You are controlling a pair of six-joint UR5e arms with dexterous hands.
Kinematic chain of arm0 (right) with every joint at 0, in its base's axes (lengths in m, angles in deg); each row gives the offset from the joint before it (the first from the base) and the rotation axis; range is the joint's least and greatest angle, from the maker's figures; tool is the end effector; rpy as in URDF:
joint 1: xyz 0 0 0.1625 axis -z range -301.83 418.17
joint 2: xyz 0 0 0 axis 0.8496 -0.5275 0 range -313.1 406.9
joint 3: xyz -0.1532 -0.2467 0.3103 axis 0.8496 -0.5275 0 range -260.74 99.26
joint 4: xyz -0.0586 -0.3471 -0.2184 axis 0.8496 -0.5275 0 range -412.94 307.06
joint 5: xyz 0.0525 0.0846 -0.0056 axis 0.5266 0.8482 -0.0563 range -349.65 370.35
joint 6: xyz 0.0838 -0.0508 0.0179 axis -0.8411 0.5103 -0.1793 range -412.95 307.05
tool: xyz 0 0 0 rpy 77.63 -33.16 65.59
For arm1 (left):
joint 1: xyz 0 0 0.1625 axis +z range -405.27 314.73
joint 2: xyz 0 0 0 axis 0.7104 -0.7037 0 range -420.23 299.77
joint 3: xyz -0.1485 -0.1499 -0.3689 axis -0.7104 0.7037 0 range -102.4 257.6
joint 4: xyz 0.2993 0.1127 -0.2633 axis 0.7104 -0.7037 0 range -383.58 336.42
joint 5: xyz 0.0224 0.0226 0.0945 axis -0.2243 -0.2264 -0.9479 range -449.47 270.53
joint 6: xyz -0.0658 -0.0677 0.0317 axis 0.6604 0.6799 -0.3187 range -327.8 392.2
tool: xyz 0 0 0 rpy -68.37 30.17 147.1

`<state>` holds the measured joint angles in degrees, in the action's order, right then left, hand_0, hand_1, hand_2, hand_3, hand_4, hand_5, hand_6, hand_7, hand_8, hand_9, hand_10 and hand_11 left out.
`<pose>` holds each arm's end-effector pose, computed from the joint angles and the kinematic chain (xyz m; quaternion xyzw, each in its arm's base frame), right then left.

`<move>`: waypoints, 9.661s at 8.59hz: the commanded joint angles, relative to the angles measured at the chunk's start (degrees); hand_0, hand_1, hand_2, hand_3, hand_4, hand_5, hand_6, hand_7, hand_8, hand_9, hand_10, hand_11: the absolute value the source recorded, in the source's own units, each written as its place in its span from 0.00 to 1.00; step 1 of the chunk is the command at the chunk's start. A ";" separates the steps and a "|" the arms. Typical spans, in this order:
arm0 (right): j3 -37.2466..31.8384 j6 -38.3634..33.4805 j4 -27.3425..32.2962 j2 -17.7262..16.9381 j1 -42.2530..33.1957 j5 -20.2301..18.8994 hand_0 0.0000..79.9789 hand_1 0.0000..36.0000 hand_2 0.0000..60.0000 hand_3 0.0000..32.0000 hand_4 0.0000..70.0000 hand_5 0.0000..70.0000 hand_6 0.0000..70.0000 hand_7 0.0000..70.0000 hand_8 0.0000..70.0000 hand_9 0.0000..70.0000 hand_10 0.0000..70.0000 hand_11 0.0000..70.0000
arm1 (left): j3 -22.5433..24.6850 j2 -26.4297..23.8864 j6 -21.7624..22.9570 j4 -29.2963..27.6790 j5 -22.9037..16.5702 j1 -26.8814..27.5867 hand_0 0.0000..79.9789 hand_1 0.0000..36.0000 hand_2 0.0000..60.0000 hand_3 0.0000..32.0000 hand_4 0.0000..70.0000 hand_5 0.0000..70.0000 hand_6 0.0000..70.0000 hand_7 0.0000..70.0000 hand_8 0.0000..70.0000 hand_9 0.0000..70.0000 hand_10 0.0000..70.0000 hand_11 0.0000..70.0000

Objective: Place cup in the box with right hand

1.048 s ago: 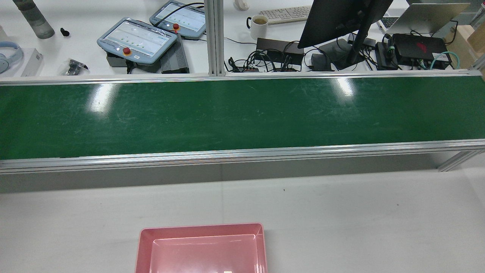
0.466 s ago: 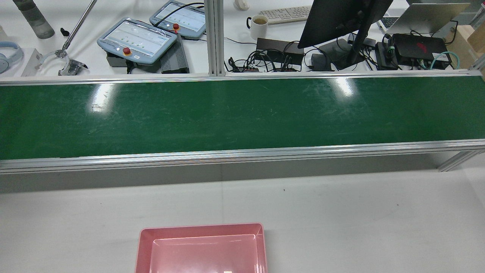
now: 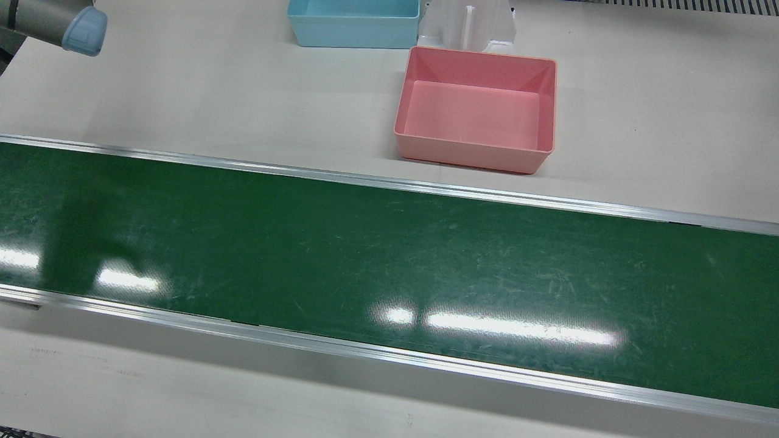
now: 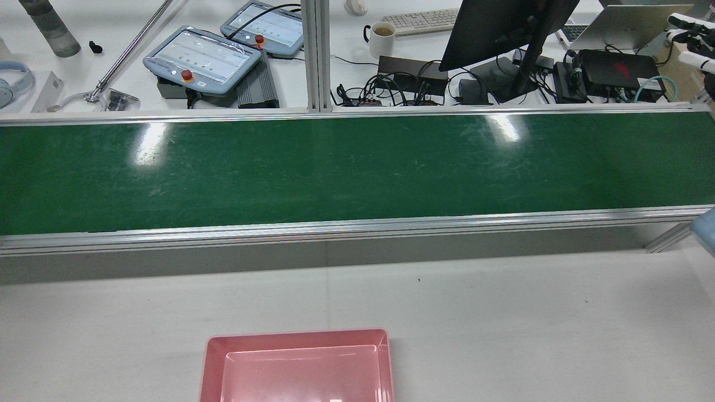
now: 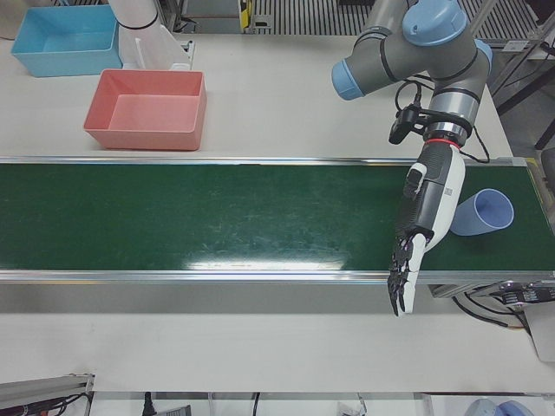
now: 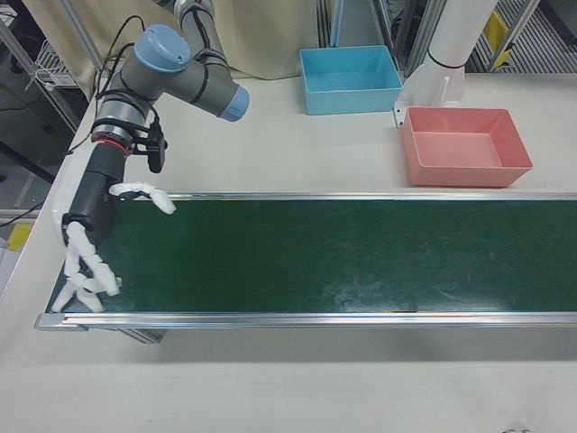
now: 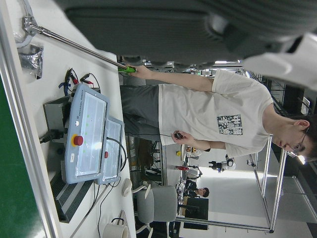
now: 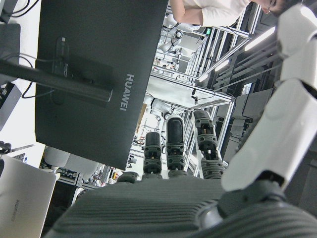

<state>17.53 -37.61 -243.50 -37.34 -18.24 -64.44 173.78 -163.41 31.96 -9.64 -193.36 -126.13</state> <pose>0.0314 -0.5479 0.5840 0.1017 -0.7203 0.6819 0.0763 -0.0171 -0.5827 0.5364 -0.1381 0.7257 -0.6585 0.1438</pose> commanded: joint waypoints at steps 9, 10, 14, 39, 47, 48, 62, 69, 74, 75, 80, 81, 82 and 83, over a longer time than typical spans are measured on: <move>9.31 1.28 -1.31 -4.96 17.52 21.79 0.59 0.11 0.00 0.00 0.10 0.05 0.12 0.55 0.08 0.22 0.00 0.00 | 0.06 -0.09 -0.03 0.12 0.00 0.00 0.00 0.00 0.00 0.00 0.00 0.00 0.00 0.00 0.00 0.00 0.00 0.00; 9.31 1.19 -1.31 -5.14 17.52 21.88 0.59 0.11 0.00 0.00 0.11 0.05 0.12 0.54 0.09 0.22 0.00 0.00 | -0.02 -0.09 -0.03 0.12 0.09 0.00 0.00 0.00 0.00 0.00 0.00 0.00 0.00 0.00 0.00 0.00 0.00 0.00; 8.96 0.66 -1.14 -5.84 17.35 21.35 0.58 0.06 0.00 0.00 0.11 0.05 0.13 0.58 0.11 0.26 0.00 0.00 | -0.02 0.00 -0.03 0.03 0.00 0.00 0.00 0.00 0.00 0.00 0.00 0.00 0.00 0.00 0.00 0.00 0.00 0.00; 8.79 5.85 -17.70 8.18 17.93 19.06 0.54 0.52 0.64 0.00 0.17 0.05 0.18 0.85 0.13 0.33 0.00 0.00 | 0.15 0.00 -0.03 0.03 0.00 0.00 0.00 0.00 0.00 0.00 0.00 0.00 0.00 0.00 0.00 0.00 0.00 0.00; 20.83 5.23 -19.61 2.16 28.14 31.54 0.45 0.00 0.00 0.00 0.04 0.03 0.11 0.49 0.11 0.25 0.00 0.00 | 0.06 0.09 -0.03 -0.06 0.00 0.00 0.00 0.00 0.00 0.00 0.00 0.00 0.00 0.00 0.00 0.00 0.00 0.00; 19.09 5.23 -15.68 1.98 28.85 31.55 0.34 0.00 0.00 0.00 0.07 0.02 0.11 0.50 0.11 0.25 0.00 0.00 | 0.06 0.09 -0.03 0.03 0.00 0.00 0.00 0.00 0.00 0.00 0.00 0.00 0.00 0.00 0.00 0.00 0.00 0.00; 17.40 4.53 -12.73 1.53 31.05 31.46 0.58 0.15 0.00 0.00 0.17 0.05 0.13 0.58 0.12 0.27 0.00 0.00 | 0.15 0.09 -0.03 0.03 0.00 0.00 0.00 0.00 0.00 0.00 0.00 0.00 0.00 0.00 0.00 0.00 0.00 0.00; 6.06 8.05 -13.36 15.51 33.60 36.39 0.48 0.00 0.00 0.00 0.40 0.01 0.19 0.94 0.14 0.36 0.01 0.02 | 0.15 0.00 -0.03 0.03 0.09 -0.09 0.00 0.00 0.00 0.00 0.00 0.00 0.00 0.00 0.00 0.00 0.00 0.00; 8.25 0.58 -13.52 11.21 33.87 32.96 0.19 0.20 0.49 0.00 0.15 0.01 0.17 0.83 0.12 0.31 0.00 0.00 | 0.15 0.00 -0.03 0.03 0.00 0.00 0.00 0.00 0.00 0.00 0.00 0.00 0.00 0.00 0.00 0.00 0.00 0.00; 7.47 0.66 -13.70 10.77 34.13 32.95 0.17 0.26 0.58 0.00 0.14 0.01 0.17 0.85 0.11 0.31 0.00 0.00 | 0.15 0.00 -0.03 0.03 0.00 0.00 0.00 0.00 0.00 0.00 0.00 0.00 0.00 0.00 0.00 0.00 0.00 0.00; 7.03 0.84 -13.62 9.71 33.70 32.69 0.52 0.00 0.00 0.00 0.35 0.02 0.15 0.75 0.11 0.29 0.00 0.00 | 0.15 0.00 -0.03 0.03 0.00 0.00 0.00 0.00 0.00 0.00 0.00 0.00 0.00 0.00 0.00 0.00 0.00 0.00; 6.68 0.93 -13.53 9.89 33.52 32.69 0.52 0.00 0.00 0.00 0.38 0.02 0.16 0.78 0.11 0.30 0.00 0.00 | 0.15 0.00 -0.03 0.03 0.00 0.00 0.00 0.00 0.00 0.00 0.00 0.00 0.00 0.00 0.00 0.00 0.00 0.00; 6.24 1.01 -13.53 9.89 33.52 32.69 0.52 0.00 0.00 0.00 0.39 0.02 0.16 0.80 0.11 0.30 0.00 0.00 | 0.15 0.00 -0.03 0.03 0.00 0.00 0.00 0.00 0.00 0.00 0.00 0.00 0.00 0.00 0.00 0.00 0.00 0.00; 5.37 1.19 -13.44 9.98 33.60 32.69 0.52 0.00 0.00 0.00 0.38 0.02 0.17 0.81 0.11 0.31 0.00 0.00 | 0.15 0.00 -0.03 0.03 0.00 0.00 0.00 0.00 0.00 0.00 0.00 0.00 0.00 0.00 0.00 0.00 0.00 0.00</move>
<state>24.16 -36.69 -257.06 -27.52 15.40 -31.74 173.93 -163.41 31.93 -9.61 -193.35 -126.13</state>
